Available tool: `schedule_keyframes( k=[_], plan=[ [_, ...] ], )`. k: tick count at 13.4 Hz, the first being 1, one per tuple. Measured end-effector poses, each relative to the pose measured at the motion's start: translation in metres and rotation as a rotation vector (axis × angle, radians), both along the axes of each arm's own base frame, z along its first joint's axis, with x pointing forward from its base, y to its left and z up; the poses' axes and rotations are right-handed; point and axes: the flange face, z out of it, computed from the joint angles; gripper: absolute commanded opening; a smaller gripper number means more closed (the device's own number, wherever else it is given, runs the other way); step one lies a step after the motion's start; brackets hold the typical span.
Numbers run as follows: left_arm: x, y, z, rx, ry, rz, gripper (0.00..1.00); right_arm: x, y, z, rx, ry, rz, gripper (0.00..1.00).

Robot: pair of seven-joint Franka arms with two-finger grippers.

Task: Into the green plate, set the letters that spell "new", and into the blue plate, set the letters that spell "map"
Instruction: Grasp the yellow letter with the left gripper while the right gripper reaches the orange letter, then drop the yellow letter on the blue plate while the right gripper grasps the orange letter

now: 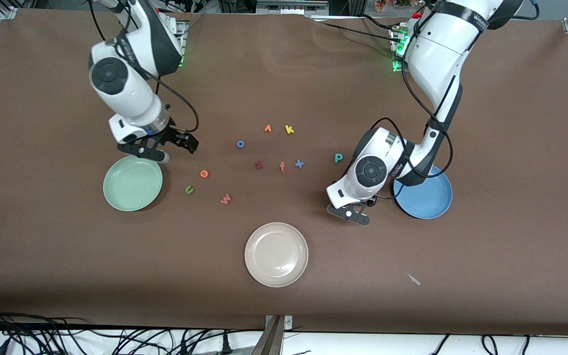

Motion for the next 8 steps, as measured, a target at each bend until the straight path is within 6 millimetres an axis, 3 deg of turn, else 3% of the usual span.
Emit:
schedule_keyframes(
  k=[2,3,5,8],
  plan=[
    [-0.003,0.0,-0.008,0.01,-0.003,-0.015,0.26,-0.002,0.002,-0.023,0.013,-0.014,-0.057,1.0],
    [-0.004,0.0,-0.008,0.009,-0.004,-0.016,0.11,0.0,0.003,-0.036,0.023,-0.021,-0.098,1.0],
    [-0.004,-0.002,-0.004,0.005,-0.009,-0.018,0.01,0.002,0.011,-0.072,0.043,-0.026,-0.164,1.0],
    [-0.001,0.005,0.003,0.015,-0.001,-0.008,0.01,0.003,0.019,-0.124,0.07,-0.029,-0.224,1.0]
  ],
)
